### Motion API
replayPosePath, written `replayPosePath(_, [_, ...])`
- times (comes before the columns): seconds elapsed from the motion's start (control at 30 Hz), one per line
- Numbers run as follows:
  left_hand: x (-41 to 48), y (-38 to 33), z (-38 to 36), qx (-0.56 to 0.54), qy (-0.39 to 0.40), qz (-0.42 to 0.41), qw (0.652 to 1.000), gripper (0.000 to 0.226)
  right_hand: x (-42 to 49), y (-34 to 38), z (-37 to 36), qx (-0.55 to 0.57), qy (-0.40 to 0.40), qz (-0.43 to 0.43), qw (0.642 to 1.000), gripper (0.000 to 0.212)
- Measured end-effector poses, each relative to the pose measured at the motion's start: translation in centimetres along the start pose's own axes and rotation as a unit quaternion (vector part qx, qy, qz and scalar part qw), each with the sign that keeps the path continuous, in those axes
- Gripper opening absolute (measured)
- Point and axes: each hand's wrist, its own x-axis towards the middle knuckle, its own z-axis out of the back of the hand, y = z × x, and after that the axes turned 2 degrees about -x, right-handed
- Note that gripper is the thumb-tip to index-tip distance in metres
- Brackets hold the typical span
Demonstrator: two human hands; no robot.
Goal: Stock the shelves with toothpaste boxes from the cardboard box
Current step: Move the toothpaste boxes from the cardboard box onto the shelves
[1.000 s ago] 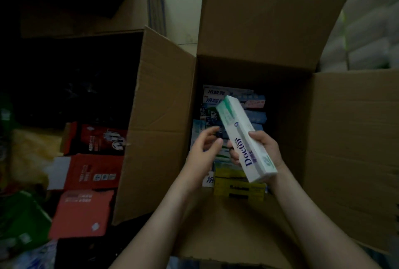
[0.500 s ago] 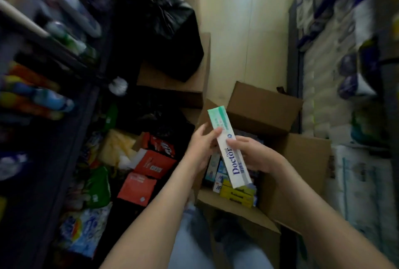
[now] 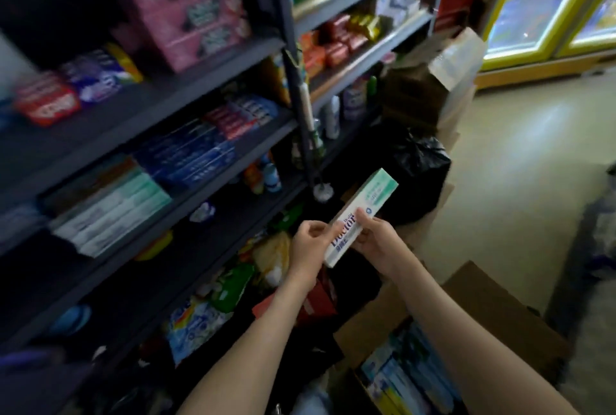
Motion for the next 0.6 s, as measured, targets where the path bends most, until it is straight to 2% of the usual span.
replayPosePath(0.13, [0.0, -1.8, 6.1, -0.122, -0.17, -0.007, 0.978, 0.042, 2.7, -0.9, -8.0, 0.027, 0.078, -0.003, 0.997, 0.027])
replayPosePath(0.27, [-0.1, -2.0, 11.6, -0.182, -0.252, -0.025, 0.95, 0.032, 5.1, -2.5, -14.3, -0.002, 0.137, -0.045, 0.99, 0.026])
replayPosePath(0.43, [0.1, -1.2, 19.9, -0.188, -0.289, -0.023, 0.938, 0.03, 8.9, -3.1, -19.1, -0.092, 0.096, -0.009, 0.991, 0.066])
replayPosePath(0.53, [0.2, -0.9, 24.6, -0.204, -0.291, -0.004, 0.935, 0.021, 11.1, -3.1, -20.9, -0.204, 0.118, -0.001, 0.972, 0.062])
replayPosePath(0.6, [0.4, -0.2, 27.2, -0.223, -0.299, 0.005, 0.928, 0.026, 11.9, -3.1, -22.5, -0.286, 0.156, -0.02, 0.945, 0.059])
